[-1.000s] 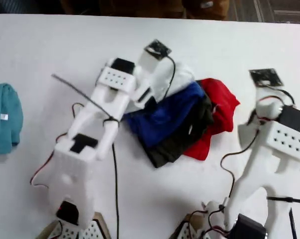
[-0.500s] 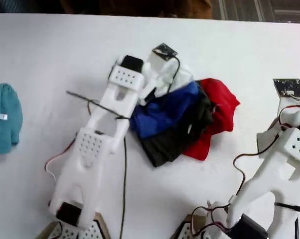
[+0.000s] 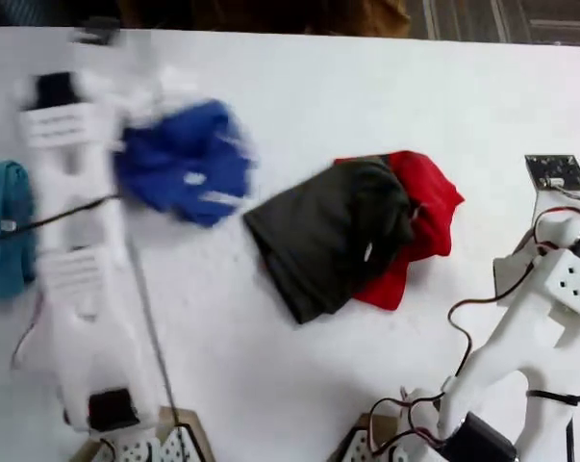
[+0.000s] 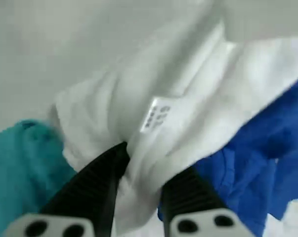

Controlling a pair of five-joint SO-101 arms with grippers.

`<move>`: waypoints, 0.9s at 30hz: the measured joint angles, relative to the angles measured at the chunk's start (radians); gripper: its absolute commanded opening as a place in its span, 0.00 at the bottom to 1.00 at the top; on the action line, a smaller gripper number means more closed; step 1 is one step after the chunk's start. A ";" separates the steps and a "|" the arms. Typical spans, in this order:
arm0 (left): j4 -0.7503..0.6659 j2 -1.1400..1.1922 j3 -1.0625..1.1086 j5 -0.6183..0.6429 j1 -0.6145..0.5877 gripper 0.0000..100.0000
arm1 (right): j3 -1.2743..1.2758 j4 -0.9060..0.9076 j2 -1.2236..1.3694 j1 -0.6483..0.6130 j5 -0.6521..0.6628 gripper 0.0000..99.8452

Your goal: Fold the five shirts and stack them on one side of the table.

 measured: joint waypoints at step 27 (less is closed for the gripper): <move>-0.028 -0.416 0.488 -0.236 -0.474 0.35 | 0.094 -0.068 0.000 -0.167 0.000 0.31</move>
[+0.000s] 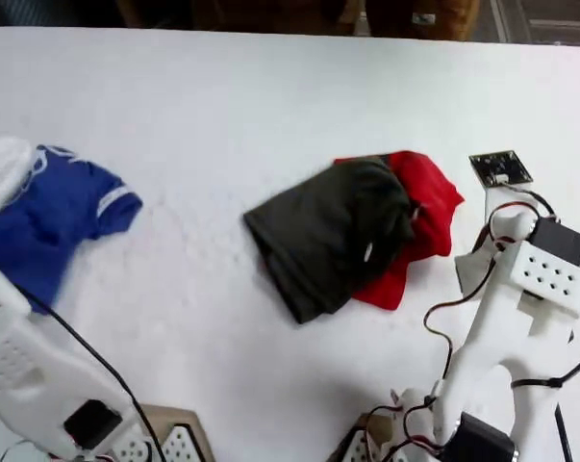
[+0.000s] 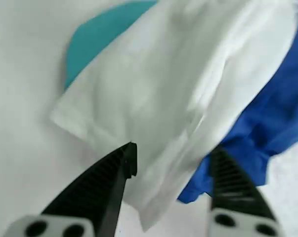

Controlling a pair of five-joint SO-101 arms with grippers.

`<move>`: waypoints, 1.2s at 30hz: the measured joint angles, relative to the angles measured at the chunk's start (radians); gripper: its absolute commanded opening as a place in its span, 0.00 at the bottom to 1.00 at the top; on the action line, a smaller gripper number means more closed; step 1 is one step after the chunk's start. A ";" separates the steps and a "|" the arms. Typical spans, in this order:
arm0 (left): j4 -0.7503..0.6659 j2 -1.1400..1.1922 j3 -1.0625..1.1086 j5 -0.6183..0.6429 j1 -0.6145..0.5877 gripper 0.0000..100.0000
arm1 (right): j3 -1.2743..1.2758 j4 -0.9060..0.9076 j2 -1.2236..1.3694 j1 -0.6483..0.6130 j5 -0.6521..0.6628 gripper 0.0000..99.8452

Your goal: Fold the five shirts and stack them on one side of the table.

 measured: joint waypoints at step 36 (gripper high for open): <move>-0.164 0.387 0.206 0.247 1.166 0.34 | 0.000 0.009 0.000 0.235 0.112 0.31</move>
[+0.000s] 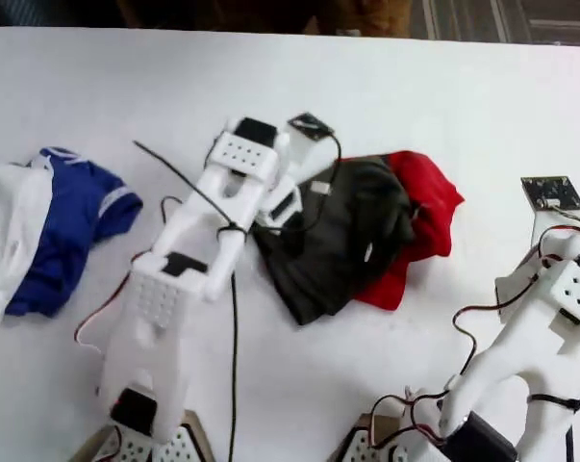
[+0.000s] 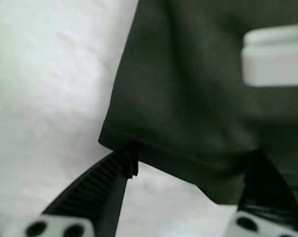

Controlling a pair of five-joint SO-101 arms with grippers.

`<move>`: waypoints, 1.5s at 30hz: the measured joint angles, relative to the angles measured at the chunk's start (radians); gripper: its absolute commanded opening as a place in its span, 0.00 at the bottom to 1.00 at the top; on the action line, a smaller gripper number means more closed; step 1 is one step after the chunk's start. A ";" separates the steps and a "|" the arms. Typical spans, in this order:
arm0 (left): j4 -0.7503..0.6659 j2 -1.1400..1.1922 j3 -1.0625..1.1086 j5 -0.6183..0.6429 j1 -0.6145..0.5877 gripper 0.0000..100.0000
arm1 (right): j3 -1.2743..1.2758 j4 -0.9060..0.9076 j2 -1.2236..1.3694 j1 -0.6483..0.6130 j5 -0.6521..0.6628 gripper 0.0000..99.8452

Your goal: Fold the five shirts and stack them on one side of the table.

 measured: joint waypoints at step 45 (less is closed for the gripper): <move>0.172 -0.468 -0.267 -0.192 -1.180 0.02 | 0.000 0.000 0.000 0.005 0.002 0.31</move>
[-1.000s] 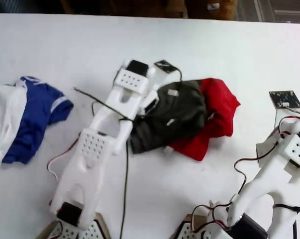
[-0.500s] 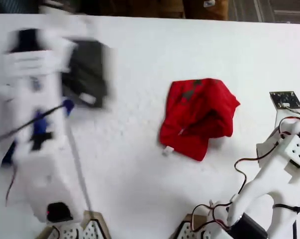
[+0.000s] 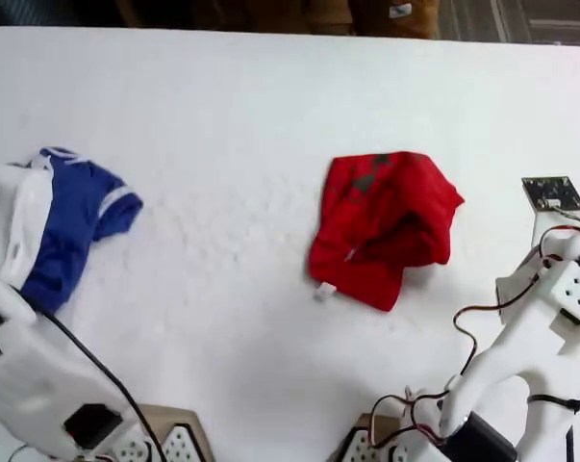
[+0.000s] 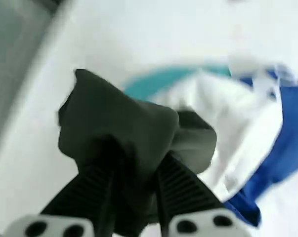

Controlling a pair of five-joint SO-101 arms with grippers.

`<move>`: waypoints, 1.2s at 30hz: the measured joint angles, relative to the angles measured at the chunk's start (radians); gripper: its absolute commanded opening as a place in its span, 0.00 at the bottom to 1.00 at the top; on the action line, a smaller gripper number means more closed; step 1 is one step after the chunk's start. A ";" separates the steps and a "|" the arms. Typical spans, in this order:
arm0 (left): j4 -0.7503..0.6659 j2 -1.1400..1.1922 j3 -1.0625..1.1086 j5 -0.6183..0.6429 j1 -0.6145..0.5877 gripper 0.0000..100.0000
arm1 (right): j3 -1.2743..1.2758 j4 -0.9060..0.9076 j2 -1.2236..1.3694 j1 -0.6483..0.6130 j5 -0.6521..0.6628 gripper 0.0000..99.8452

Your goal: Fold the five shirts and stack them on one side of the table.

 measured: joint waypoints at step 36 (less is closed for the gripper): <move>0.020 -0.272 0.594 0.049 0.583 0.35 | 0.071 0.109 -0.359 -0.448 -0.242 0.31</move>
